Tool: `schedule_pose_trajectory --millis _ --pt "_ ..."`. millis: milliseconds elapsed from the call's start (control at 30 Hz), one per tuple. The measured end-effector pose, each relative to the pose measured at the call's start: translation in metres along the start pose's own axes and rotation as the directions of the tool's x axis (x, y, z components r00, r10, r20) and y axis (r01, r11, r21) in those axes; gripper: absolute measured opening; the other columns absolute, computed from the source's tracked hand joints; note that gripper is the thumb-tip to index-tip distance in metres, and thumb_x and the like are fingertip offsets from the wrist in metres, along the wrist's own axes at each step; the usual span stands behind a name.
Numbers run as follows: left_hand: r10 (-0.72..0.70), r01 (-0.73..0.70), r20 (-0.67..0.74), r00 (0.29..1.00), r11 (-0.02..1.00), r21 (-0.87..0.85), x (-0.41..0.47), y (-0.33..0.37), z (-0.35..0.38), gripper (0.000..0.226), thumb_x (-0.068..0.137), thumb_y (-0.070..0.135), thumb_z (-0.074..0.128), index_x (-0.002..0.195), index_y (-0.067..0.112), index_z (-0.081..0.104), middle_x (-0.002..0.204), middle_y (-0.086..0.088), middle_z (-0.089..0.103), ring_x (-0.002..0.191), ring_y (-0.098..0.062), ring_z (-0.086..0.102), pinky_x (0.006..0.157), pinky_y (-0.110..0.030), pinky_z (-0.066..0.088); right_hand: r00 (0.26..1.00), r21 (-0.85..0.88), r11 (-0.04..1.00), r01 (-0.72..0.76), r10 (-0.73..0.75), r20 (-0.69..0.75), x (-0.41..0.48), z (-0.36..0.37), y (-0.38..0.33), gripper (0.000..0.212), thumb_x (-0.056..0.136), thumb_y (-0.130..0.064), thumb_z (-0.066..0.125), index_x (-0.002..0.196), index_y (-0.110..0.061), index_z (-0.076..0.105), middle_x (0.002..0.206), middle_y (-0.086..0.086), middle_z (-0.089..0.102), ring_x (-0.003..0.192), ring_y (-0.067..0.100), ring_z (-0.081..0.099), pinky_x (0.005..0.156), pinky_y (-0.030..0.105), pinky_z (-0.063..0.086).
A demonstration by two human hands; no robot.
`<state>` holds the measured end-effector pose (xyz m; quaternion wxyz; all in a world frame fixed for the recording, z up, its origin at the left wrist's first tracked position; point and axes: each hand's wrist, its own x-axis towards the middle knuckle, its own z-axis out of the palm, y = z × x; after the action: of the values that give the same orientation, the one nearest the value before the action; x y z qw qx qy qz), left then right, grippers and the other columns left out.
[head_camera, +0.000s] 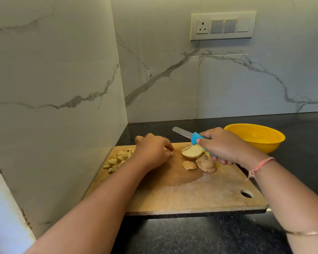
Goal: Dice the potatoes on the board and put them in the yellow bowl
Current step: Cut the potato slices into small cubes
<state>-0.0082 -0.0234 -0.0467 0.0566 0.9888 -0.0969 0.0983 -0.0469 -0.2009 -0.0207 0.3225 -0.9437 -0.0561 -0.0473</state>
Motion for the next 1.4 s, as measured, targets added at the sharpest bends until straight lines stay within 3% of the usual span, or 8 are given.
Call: schedule_pose_trajectory --millis 133,300,567,800,1000,1133,1233,1400 --pt "0.095 -0.095 -0.014 0.995 0.995 0.031 0.004 0.003 0.004 0.024 0.097 0.037 0.050 0.116 0.036 0.065 0.122 0.011 0.061 0.124 -0.019 0.041 0.098 -0.042 0.028 0.996 0.076 0.997 0.007 0.000 -0.087 0.003 0.001 0.011 0.040 0.100 -0.031 0.041 0.139 -0.021 0.045 0.060 0.003 0.053 0.038 0.008 0.040 0.032 0.014 0.028" --pt "0.046 -0.046 0.011 0.999 0.998 0.040 0.008 0.006 0.002 0.019 0.095 0.035 0.051 0.111 0.032 0.062 0.114 0.006 0.061 0.118 -0.019 0.043 0.099 -0.043 0.030 0.991 0.058 0.998 0.037 -0.029 -0.132 0.002 0.004 0.010 0.039 0.100 -0.031 0.041 0.137 -0.020 0.046 0.063 0.000 0.053 0.040 0.007 0.042 0.032 0.013 0.029" --pt "-0.127 0.100 0.086 0.988 0.961 0.259 0.007 -0.011 -0.008 0.024 0.093 0.039 0.053 0.113 0.027 0.060 0.115 0.001 0.059 0.121 -0.023 0.041 0.099 -0.046 0.029 0.989 0.036 0.999 0.028 -0.022 -0.144 0.001 0.006 0.011 0.038 0.100 -0.032 0.041 0.135 -0.019 0.047 0.065 -0.003 0.052 0.042 0.006 0.043 0.032 0.012 0.028" --pt "-0.198 0.185 0.055 0.979 0.967 0.175 0.000 -0.019 -0.012 0.026 0.095 0.041 0.053 0.114 0.030 0.066 0.123 0.003 0.058 0.122 -0.023 0.040 0.098 -0.044 0.031 0.984 0.037 0.997 0.068 -0.061 -0.165 -0.002 0.007 0.011 0.034 0.100 -0.032 0.041 0.129 -0.017 0.051 0.066 -0.004 0.051 0.045 0.006 0.043 0.035 0.013 0.029" --pt "-0.095 0.101 -0.071 0.993 0.991 0.090 -0.012 0.005 -0.017 0.029 0.096 0.047 0.047 0.117 0.035 0.062 0.130 0.005 0.055 0.123 -0.022 0.043 0.098 -0.044 0.034 0.978 0.052 0.995 0.083 -0.072 -0.198 -0.002 0.006 0.011 0.032 0.099 -0.031 0.042 0.124 -0.015 0.053 0.068 -0.003 0.050 0.049 0.007 0.044 0.040 0.015 0.032" --pt "0.016 -0.002 0.096 0.995 0.990 -0.143 -0.022 0.032 -0.009 0.034 0.087 0.051 0.060 0.111 0.028 0.067 0.110 0.007 0.065 0.103 -0.014 0.054 0.097 -0.041 0.048 0.975 0.040 0.995 0.091 -0.081 -0.207 -0.002 0.005 0.011 0.030 0.099 -0.030 0.042 0.122 -0.014 0.055 0.068 -0.003 0.050 0.050 0.007 0.044 0.043 0.017 0.032" --pt "0.048 -0.028 0.146 0.988 0.990 -0.135 -0.024 0.041 -0.003 0.039 0.085 0.050 0.062 0.115 0.025 0.066 0.108 0.004 0.065 0.097 -0.012 0.056 0.087 -0.034 0.054 0.975 0.029 0.995 0.092 -0.084 -0.205 -0.002 0.006 0.011 0.030 0.099 -0.030 0.042 0.121 -0.014 0.055 0.067 -0.004 0.050 0.048 0.006 0.044 0.041 0.015 0.032" --pt "0.045 -0.014 0.166 0.985 0.982 -0.186 -0.023 0.039 -0.002 0.039 0.085 0.047 0.063 0.113 0.021 0.064 0.108 0.003 0.065 0.093 -0.011 0.059 0.085 -0.032 0.055 0.977 0.025 0.995 0.099 -0.092 -0.192 -0.002 0.007 0.011 0.029 0.099 -0.031 0.041 0.120 -0.016 0.055 0.067 -0.003 0.051 0.048 0.007 0.044 0.040 0.016 0.032"
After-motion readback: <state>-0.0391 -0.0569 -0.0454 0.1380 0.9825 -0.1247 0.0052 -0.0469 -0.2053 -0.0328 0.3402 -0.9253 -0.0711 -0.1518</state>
